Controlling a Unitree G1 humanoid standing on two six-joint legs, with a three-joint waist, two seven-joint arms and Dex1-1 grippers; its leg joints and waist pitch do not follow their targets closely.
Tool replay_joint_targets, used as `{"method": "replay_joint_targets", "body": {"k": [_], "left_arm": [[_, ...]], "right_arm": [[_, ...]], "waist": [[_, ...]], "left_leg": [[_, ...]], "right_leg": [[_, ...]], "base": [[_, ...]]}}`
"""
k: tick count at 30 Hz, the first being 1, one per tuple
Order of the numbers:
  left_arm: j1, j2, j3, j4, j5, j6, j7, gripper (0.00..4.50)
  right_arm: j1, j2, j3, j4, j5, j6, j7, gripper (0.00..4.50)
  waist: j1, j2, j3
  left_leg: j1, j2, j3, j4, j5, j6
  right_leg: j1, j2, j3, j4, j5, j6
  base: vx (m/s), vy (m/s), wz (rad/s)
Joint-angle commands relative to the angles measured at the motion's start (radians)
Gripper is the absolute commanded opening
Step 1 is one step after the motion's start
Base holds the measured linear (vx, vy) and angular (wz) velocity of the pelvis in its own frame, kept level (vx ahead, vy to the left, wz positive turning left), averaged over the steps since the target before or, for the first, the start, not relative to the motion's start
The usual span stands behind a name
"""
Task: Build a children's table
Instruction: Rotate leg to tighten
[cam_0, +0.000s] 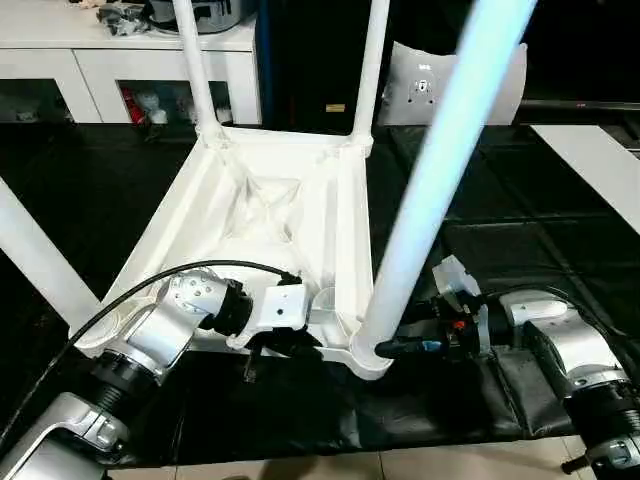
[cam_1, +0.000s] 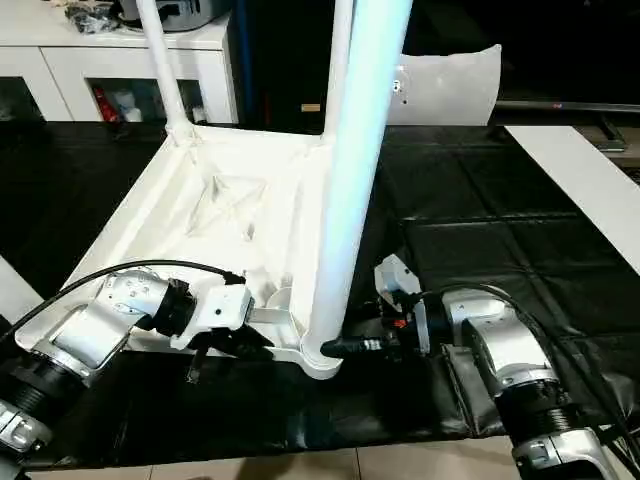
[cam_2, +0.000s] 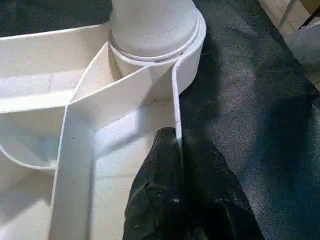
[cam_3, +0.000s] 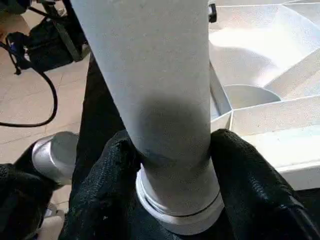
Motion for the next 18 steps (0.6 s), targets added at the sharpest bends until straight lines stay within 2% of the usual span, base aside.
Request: {"method": "replay_joint_targets", "body": {"k": [1,5,7,12,13,14,15,17,18], "left_arm": [[-0.016,-0.009,-0.032,-0.033,0.005,-0.028,-0.043,0.00],[-0.018,-0.010,-0.032,-0.028,0.008,-0.023,-0.038,0.00],[-0.021,-0.020,-0.019,-0.022,0.006,0.016,-0.013,0.00],[-0.019,-0.068,0.018,-0.039,-0.005,0.135,0.087,0.00],[-0.017,-0.079,0.024,-0.044,-0.005,0.159,0.109,0.00],[-0.015,-0.084,0.026,-0.047,-0.006,0.170,0.117,0.00],[-0.012,-0.118,0.040,-0.058,-0.007,0.221,0.172,0.00],[-0.013,-0.154,0.052,-0.063,-0.004,0.265,0.228,0.00],[-0.016,-0.177,0.057,-0.062,-0.001,0.294,0.255,0.00]], "right_arm": [[-0.011,0.002,0.006,-0.009,0.022,0.014,0.018,1.96],[0.000,0.004,0.005,-0.027,0.040,0.039,0.028,1.93],[0.018,0.012,-0.010,-0.061,0.074,0.075,0.023,1.93],[0.083,0.050,-0.029,-0.175,0.115,0.150,-0.071,1.93],[0.091,0.063,-0.031,-0.187,0.108,0.161,-0.107,1.93],[0.094,0.070,-0.032,-0.191,0.104,0.165,-0.125,1.93],[0.104,0.116,-0.039,-0.201,0.071,0.165,-0.232,1.93],[0.108,0.164,-0.049,-0.199,0.038,0.151,-0.333,1.93],[0.104,0.196,-0.061,-0.192,0.024,0.153,-0.393,1.93]], "waist": [[-0.007,-0.003,-0.072],[-0.007,-0.001,-0.071],[-0.005,0.002,-0.071],[-0.004,-0.003,-0.070],[-0.003,-0.002,-0.068],[-0.007,-0.001,-0.067],[-0.012,-0.004,-0.064],[-0.017,-0.002,-0.060],[-0.026,-0.007,-0.060]], "left_leg": [[0.000,0.031,-0.002,-0.069,-0.108,0.061],[0.000,0.031,-0.003,-0.070,-0.114,0.058],[0.002,0.032,-0.003,-0.070,-0.113,0.058],[0.001,0.033,-0.003,-0.071,-0.108,0.052],[0.005,0.033,-0.003,-0.072,-0.119,0.047],[0.002,0.029,-0.005,-0.073,-0.140,0.042],[0.002,0.027,-0.003,-0.074,-0.151,0.032],[0.006,0.023,-0.004,-0.073,-0.177,0.023],[0.000,0.017,-0.007,-0.072,-0.190,0.015]], "right_leg": [[0.064,-0.058,0.061,-0.066,-0.264,-0.177],[0.065,-0.058,0.060,-0.068,-0.272,-0.176],[0.065,-0.058,0.061,-0.068,-0.270,-0.177],[0.065,-0.058,0.062,-0.068,-0.273,-0.172],[0.062,-0.059,0.062,-0.073,-0.297,-0.165],[0.065,-0.061,0.058,-0.078,-0.344,-0.154],[0.062,-0.060,0.058,-0.085,-0.385,-0.131],[0.057,-0.059,0.053,-0.096,-0.450,-0.109],[0.062,-0.059,0.046,-0.103,-0.512,-0.076]], "base": [[0.000,0.000,0.00],[0.000,0.000,0.00],[0.000,0.000,0.00],[0.000,0.000,0.00],[0.000,0.000,0.00],[0.000,0.000,0.00],[0.000,0.000,0.00],[0.000,0.000,0.00],[0.000,0.000,0.00]]}}
